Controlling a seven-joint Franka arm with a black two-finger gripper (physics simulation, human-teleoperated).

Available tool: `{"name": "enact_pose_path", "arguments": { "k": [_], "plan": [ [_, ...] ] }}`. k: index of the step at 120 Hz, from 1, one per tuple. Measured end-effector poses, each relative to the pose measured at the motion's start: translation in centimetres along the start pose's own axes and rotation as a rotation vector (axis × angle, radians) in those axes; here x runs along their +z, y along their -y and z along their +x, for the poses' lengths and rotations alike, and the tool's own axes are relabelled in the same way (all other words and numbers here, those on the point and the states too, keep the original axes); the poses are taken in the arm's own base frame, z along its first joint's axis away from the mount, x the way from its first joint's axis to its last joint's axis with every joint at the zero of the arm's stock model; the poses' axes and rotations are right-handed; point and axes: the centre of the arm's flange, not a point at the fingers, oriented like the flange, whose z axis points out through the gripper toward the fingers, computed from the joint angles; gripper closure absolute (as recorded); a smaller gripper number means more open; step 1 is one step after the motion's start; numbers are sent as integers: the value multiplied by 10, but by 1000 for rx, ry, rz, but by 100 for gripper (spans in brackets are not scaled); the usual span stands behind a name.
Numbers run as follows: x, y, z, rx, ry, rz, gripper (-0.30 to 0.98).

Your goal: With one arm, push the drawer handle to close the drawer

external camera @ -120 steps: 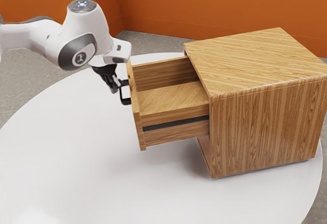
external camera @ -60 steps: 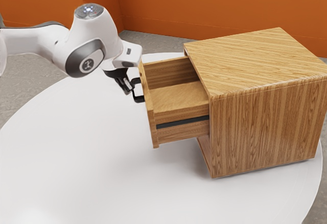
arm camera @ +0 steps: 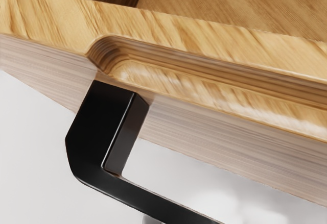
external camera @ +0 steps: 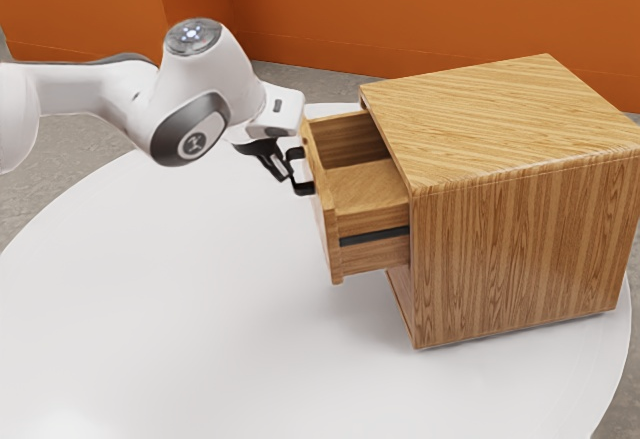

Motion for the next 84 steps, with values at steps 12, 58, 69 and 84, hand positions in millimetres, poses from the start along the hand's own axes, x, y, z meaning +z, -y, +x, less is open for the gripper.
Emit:
{"name": "enact_pose_path", "arguments": {
  "k": [12, 58, 69, 84],
  "plan": [
    [4, -4, 4, 1, -20, 6, 79],
    [1, -49, 29, 55, -110, -10, 79],
    [4, -54, 33, 60, -118, -7, 79],
    [10, -49, 40, 55, -125, 15, 79]
  ]
}}
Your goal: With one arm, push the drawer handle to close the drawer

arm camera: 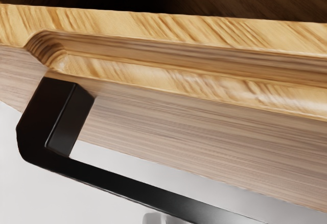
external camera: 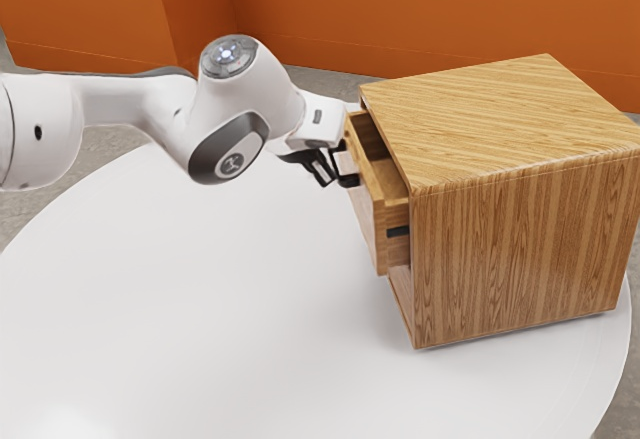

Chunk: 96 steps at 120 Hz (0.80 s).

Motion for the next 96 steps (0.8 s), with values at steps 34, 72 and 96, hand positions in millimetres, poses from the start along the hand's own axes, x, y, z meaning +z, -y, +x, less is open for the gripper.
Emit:
{"name": "enact_pose_path", "arguments": {
  "k": [34, 72, 96],
  "plan": [
    [8, -3, 11, -1, -19, 16, 79],
    [12, -18, 32, 12, -48, 16, 79],
    [12, -20, 34, 1, -52, 10, 79]
  ]
}}
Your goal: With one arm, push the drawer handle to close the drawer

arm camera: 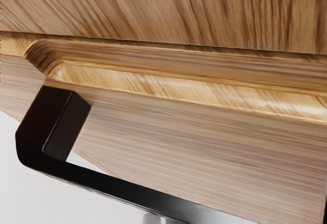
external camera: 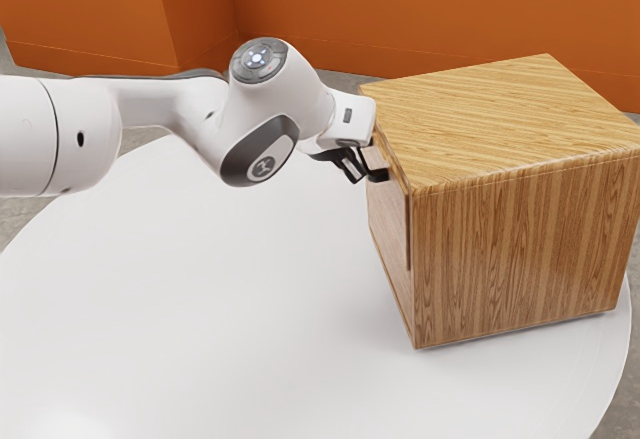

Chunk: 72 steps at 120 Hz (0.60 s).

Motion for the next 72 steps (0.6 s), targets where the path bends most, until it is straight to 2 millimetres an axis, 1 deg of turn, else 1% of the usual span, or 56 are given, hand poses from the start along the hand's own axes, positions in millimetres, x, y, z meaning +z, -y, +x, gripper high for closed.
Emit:
{"name": "enact_pose_path", "arguments": {
  "k": [40, 56, 60, 72],
  "plan": [
    [0, 0, 3, -7, -22, 4, 79],
    [7, -4, -11, -12, 24, -13, 79],
    [4, -3, -15, -17, 39, -20, 79],
    [-13, 5, -26, -44, 82, -47, 79]
  ]
}}
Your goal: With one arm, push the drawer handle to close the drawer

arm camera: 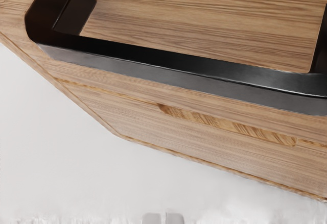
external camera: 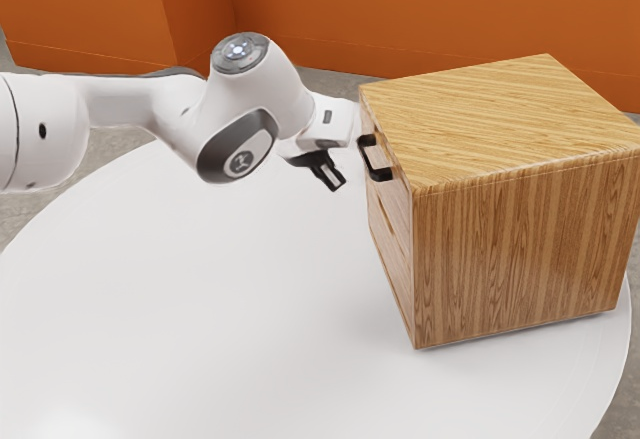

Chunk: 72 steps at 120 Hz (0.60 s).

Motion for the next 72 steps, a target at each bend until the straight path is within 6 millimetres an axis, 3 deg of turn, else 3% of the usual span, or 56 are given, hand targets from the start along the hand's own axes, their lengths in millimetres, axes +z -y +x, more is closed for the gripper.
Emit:
{"name": "enact_pose_path", "arguments": {
  "k": [10, 16, 27, 36, 52, 72],
  "plan": [
    [-23, 13, 0, -25, 37, -14, 79],
    [-48, 28, 12, -44, 59, -9, 77],
    [-105, 54, 37, -83, 106, 4, 56],
    [-133, 64, 40, -105, 177, -2, 40],
    [-146, 63, 27, -106, 327, -7, 21],
    [-140, 57, 10, -111, 456, -4, 10]
  ]
}}
